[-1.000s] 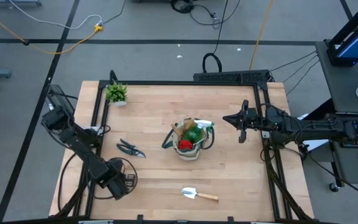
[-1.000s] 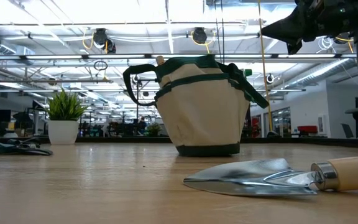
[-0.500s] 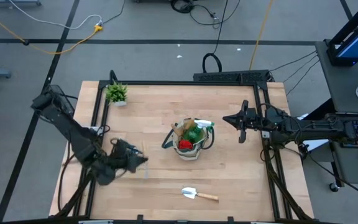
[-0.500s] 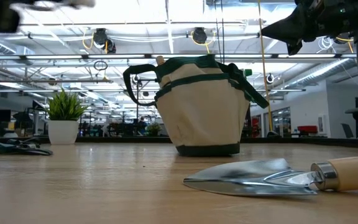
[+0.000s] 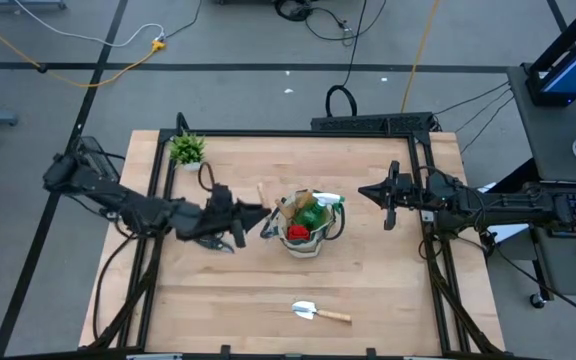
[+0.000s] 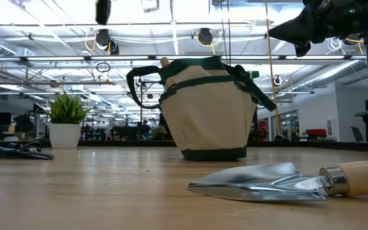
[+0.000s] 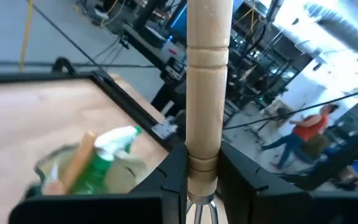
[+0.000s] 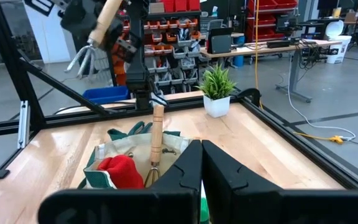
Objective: Pick & Place Garden tools in Gardening bag
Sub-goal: Put the light brown hand rake into the light brown gardening bag
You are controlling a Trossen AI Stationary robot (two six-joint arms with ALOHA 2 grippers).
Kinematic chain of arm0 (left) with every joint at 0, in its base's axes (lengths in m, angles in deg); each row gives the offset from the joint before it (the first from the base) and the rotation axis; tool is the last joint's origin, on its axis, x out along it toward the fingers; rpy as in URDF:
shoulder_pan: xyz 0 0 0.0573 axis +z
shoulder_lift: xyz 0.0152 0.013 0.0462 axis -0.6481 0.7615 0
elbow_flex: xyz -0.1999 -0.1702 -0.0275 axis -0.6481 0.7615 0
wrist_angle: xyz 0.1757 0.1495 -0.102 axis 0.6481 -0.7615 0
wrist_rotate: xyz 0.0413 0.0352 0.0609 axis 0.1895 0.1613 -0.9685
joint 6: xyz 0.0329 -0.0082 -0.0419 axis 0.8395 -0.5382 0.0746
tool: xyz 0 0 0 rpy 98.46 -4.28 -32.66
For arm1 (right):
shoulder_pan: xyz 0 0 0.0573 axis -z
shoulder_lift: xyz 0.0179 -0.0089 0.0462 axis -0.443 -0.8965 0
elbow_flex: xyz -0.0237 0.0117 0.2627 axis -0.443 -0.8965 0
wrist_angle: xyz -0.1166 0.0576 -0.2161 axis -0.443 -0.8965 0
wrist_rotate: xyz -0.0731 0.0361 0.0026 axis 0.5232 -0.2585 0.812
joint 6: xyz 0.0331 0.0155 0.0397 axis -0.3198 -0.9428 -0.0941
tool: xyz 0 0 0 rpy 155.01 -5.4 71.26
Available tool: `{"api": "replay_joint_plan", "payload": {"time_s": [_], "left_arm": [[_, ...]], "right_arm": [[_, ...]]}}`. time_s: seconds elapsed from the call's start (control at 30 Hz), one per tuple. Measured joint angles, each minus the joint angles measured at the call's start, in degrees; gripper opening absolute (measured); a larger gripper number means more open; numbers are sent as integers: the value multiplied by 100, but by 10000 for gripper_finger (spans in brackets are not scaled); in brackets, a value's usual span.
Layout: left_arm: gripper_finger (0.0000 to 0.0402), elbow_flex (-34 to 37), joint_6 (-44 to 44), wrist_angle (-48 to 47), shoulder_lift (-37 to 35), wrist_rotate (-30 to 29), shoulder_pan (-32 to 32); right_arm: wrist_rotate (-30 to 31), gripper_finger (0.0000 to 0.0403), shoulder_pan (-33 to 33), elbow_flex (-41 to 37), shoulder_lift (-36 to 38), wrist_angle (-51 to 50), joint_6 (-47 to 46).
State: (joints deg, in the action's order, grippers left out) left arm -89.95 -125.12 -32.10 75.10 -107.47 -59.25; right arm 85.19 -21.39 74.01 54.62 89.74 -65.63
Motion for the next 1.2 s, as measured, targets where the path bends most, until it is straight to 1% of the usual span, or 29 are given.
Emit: {"api": "replay_joint_plan", "payload": {"time_s": [0.07, 0.17, 0.23, 0.43, 0.5, 0.57, 0.63, 0.77, 0.87, 1.03, 1.13, 1.2], "left_arm": [[61, 7, 313, 110, 72, 167, 154], [61, -7, 618, 548, 245, 340, 367], [61, 0, 792, 692, 406, 341, 487], [61, -84, 1479, 1728, 1078, 342, 855], [61, -276, 1747, 1676, 1351, 362, 939], [61, -567, 2107, 1600, 1643, 511, 1026], [61, -886, 2488, 1415, 1895, 669, 1100], [61, -1381, 2979, 944, 2271, 706, 1195], [61, -1577, 3023, 732, 2376, 706, 1254], [61, -1589, 2966, 490, 2364, 643, 1258], [61, -1589, 2911, 496, 2366, 643, 1234], [61, -1589, 2763, 366, 2359, 641, 1234]], "right_arm": [[0, 0, -1, 0, -2, -8, 2], [0, 0, 0, 0, -2, -8, 30], [0, 0, -2, 0, 0, -8, 87], [0, 0, 0, 0, -2, -8, 149], [0, 0, -2, 0, -2, -9, 149], [0, 0, 0, 0, -1, -8, 149], [0, 0, -1, 0, 0, -9, 149], [0, 0, -2, 0, -2, -12, 149], [0, 0, 0, 0, -2, -12, 149], [0, 0, -2, 0, -2, -14, 149], [0, 0, -2, 0, -2, -17, 151], [-2, 0, 0, 0, -1, -17, 151]]}}
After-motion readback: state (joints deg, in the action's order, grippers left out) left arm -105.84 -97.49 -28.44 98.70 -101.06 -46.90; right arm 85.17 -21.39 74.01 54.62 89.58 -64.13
